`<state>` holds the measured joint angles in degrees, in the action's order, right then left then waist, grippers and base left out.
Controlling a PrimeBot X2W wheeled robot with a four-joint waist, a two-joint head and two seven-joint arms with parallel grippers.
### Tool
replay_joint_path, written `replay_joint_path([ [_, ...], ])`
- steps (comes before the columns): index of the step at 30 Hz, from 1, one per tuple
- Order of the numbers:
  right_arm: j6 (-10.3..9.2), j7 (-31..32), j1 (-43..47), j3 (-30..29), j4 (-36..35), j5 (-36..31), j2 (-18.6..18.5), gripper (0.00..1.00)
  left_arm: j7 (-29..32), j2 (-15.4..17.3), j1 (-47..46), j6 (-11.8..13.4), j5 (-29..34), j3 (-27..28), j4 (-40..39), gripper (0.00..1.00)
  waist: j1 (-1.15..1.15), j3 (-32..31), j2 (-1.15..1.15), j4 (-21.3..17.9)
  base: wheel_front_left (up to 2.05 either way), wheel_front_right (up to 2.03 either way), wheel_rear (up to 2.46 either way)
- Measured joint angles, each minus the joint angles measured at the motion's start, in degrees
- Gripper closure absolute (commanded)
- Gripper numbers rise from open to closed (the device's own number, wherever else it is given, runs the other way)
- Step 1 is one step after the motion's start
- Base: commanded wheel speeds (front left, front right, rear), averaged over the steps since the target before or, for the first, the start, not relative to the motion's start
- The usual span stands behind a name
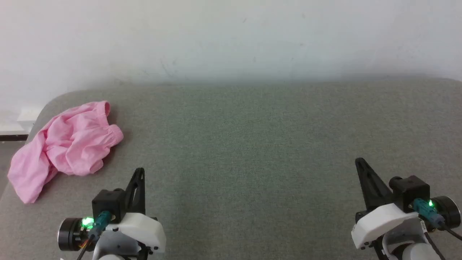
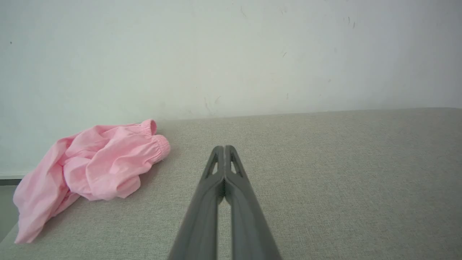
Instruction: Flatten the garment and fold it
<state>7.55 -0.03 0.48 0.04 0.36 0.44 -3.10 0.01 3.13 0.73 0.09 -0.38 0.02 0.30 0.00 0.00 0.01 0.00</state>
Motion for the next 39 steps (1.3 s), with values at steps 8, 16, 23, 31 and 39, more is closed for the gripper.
replay_joint_path([
  [8, -0.01, 0.0, 0.0, 0.0, 0.0, 0.0, 0.0, 1.0, 0.0, 0.0, 0.0, 0.0, 0.0, -0.01, 0.0, 1.0, 0.0, 0.0, 0.0, 0.0, 0.0, 0.0, 0.0],
  [16, -0.01, 0.0, 0.0, -0.01, 0.0, 0.0, 0.0, 1.0, 0.0, 0.0, 0.0, 0.0, 0.0, -0.01, 0.0, 1.0, 0.0, 0.0, 0.0, 0.0, 0.0, 0.0, 0.0],
  [23, 0.0, 0.0, -0.01, -0.01, 0.0, 0.0, 0.0, 1.0, 0.0, 0.0, 0.0, 0.0, 0.0, -0.01, 0.0, 1.0, 0.0, 0.0, 0.0, 0.0, 0.0, 0.0, 0.0],
  [31, 0.0, 0.0, 0.01, -0.01, 0.09, 0.02, -0.04, 0.0, 0.0, 0.03, 0.02, 0.0, -0.01, 0.01, 0.08, 0.0, 0.0, 0.0, 0.0, 0.0, 0.0, 0.0, 0.0],
  [39, 0.0, -0.59, 0.01, -0.64, -0.04, 0.79, -0.04, 0.0, -0.6, 0.03, 0.02, 0.55, -0.01, -0.38, 0.07, 0.0, 0.0, 0.12, 0.0, 0.0, 0.0, 0.0, 0.0],
])
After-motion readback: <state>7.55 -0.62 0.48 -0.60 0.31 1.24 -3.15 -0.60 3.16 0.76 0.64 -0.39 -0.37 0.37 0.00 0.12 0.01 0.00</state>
